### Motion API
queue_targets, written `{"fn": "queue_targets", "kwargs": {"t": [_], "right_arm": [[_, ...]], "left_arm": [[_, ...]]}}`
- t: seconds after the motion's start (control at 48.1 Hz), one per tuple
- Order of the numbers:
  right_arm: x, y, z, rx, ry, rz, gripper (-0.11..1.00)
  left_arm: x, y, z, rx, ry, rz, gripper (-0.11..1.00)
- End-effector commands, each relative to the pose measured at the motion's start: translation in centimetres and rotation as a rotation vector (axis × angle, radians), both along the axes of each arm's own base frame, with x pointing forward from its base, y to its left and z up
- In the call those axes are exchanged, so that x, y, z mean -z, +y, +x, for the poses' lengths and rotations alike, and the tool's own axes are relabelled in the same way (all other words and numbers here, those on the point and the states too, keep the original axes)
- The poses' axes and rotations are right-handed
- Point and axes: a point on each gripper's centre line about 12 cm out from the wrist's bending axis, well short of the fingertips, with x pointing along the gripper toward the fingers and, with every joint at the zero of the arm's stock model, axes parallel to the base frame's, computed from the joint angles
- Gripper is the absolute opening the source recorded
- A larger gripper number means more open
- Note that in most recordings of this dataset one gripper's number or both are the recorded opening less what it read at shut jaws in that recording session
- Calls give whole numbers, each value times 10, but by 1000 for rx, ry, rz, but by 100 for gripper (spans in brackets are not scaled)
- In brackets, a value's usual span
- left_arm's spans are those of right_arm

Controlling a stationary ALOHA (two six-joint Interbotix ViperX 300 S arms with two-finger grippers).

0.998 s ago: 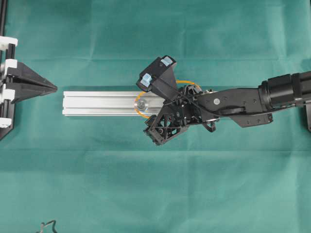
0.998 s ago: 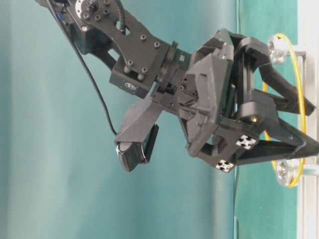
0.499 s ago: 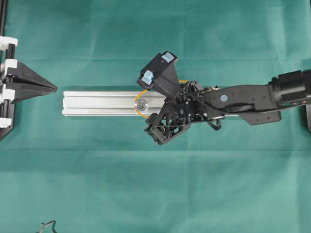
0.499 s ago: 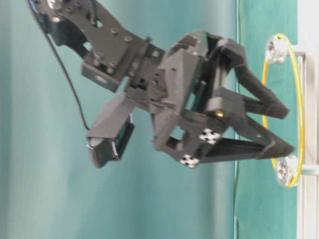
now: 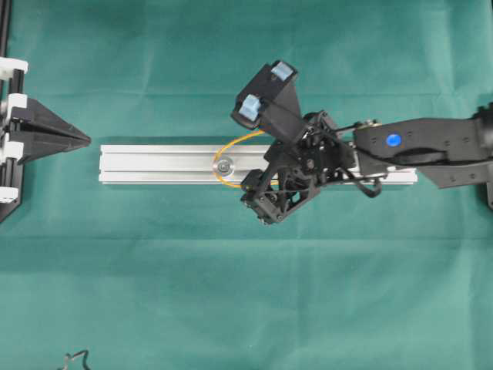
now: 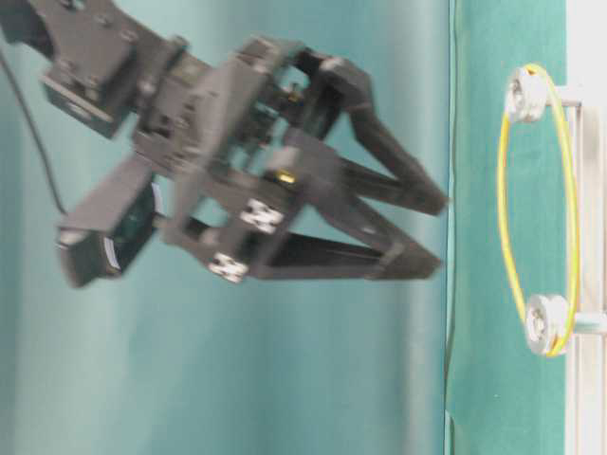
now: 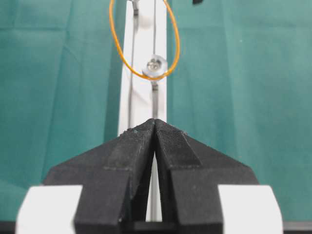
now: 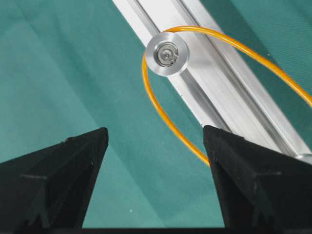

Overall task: Hook the rubber onto the shaft.
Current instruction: 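Open the right gripper and lift away from the ring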

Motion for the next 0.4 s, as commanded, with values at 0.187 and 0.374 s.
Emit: {"fn": "queue_targets", "kwargs": {"t": [0.187, 0.374], "right_arm": [[-51, -2, -15, 3, -97, -2, 87], [-53, -4, -18, 2, -89, -20, 87]], "left_arm": [[-13, 1, 3, -2, -37, 3, 0], [-13, 1, 3, -3, -37, 3, 0]]}}
